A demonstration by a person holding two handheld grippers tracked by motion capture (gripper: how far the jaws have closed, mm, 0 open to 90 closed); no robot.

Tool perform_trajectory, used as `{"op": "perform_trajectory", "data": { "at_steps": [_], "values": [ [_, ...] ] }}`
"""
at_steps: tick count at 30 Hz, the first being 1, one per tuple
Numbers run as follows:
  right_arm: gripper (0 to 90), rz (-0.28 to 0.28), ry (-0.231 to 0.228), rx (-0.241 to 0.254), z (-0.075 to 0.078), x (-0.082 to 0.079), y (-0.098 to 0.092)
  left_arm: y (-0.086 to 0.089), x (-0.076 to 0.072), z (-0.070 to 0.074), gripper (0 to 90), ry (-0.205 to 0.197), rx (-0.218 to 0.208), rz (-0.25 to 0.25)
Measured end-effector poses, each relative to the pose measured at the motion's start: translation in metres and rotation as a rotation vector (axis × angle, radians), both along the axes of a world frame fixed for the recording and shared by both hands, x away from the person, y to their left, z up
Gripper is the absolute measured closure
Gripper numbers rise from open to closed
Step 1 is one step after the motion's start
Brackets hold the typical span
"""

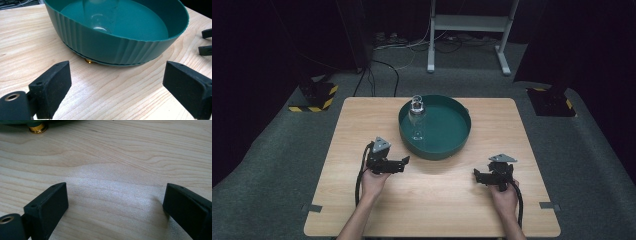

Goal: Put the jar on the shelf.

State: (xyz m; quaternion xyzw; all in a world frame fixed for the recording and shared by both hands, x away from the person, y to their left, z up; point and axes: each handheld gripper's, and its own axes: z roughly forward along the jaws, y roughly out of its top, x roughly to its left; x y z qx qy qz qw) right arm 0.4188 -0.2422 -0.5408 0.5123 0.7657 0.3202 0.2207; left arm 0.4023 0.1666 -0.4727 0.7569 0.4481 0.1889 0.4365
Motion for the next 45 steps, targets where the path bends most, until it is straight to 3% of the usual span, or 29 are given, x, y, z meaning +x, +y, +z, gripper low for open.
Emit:
{"op": "perform_trajectory", "data": {
  "at_steps": [6,25,45],
  "values": [
    [5.5,0.0,0.0,0.0,0.0,0.0,0.0,0.0,0.002,-0.009,8.7,0.011,0.027,0.021],
    [5.5,0.0,0.0,0.0,0.0,0.0,0.0,0.002,0.007,-0.033,8.9,0.059,0.024,0.058],
    [5.5,0.0,0.0,0.0,0.0,0.0,0.0,-0.006,0.011,-0.047,9.0,0.067,0.058,0.069]
  ]
}}
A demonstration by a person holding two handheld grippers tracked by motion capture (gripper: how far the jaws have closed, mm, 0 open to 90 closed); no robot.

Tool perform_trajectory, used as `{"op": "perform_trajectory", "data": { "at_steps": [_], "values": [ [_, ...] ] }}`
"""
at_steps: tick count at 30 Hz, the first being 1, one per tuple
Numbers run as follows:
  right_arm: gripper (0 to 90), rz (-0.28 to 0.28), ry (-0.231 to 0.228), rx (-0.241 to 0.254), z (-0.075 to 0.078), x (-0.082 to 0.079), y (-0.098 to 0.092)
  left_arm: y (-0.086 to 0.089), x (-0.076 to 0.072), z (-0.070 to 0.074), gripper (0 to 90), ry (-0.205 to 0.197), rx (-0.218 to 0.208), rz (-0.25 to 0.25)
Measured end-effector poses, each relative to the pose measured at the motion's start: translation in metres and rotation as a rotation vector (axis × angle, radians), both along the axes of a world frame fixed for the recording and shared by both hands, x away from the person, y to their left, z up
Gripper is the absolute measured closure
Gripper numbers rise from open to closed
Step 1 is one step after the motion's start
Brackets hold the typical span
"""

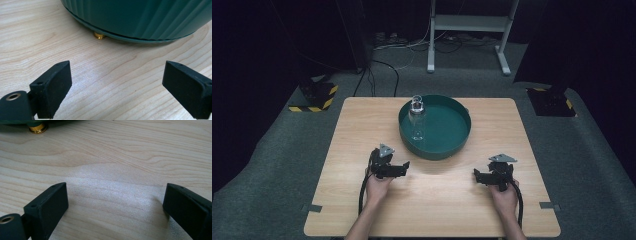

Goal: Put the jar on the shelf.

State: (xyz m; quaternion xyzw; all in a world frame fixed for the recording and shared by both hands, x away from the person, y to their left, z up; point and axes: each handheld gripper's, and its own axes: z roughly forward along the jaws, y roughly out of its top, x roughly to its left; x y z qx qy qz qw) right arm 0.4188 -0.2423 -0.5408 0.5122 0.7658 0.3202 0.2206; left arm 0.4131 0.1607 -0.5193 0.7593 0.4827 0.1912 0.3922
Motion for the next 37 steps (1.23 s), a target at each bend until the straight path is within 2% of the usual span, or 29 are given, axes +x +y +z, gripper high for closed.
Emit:
{"op": "perform_trajectory", "data": {
  "at_steps": [5,21,26,29,31,33,37],
  "values": [
    [5.5,0.0,0.0,0.0,0.0,0.0,0.0,-0.002,0.001,-0.004,9.0,-0.001,0.025,0.001],
    [5.5,0.0,0.0,0.0,0.0,0.0,0.0,-0.006,0.004,-0.017,8.8,0.012,0.065,0.019],
    [5.5,0.0,0.0,0.0,0.0,0.0,0.0,-0.007,0.005,-0.022,8.4,0.034,0.095,0.029],
    [5.5,-0.001,0.0,0.0,0.0,0.0,0.0,-0.008,0.005,-0.022,8.5,0.026,0.114,0.034],
    [5.5,-0.001,0.0,0.0,0.0,0.0,0.0,-0.01,0.006,-0.023,8.3,0.037,0.136,0.037],
    [5.5,0.0,0.0,0.0,0.0,0.0,0.0,-0.008,0.008,-0.023,7.6,0.049,0.12,0.037],
    [5.5,-0.001,0.0,0.0,0.0,0.0,0.0,-0.009,0.008,-0.023,7.6,0.048,0.124,0.039]
  ]
}}
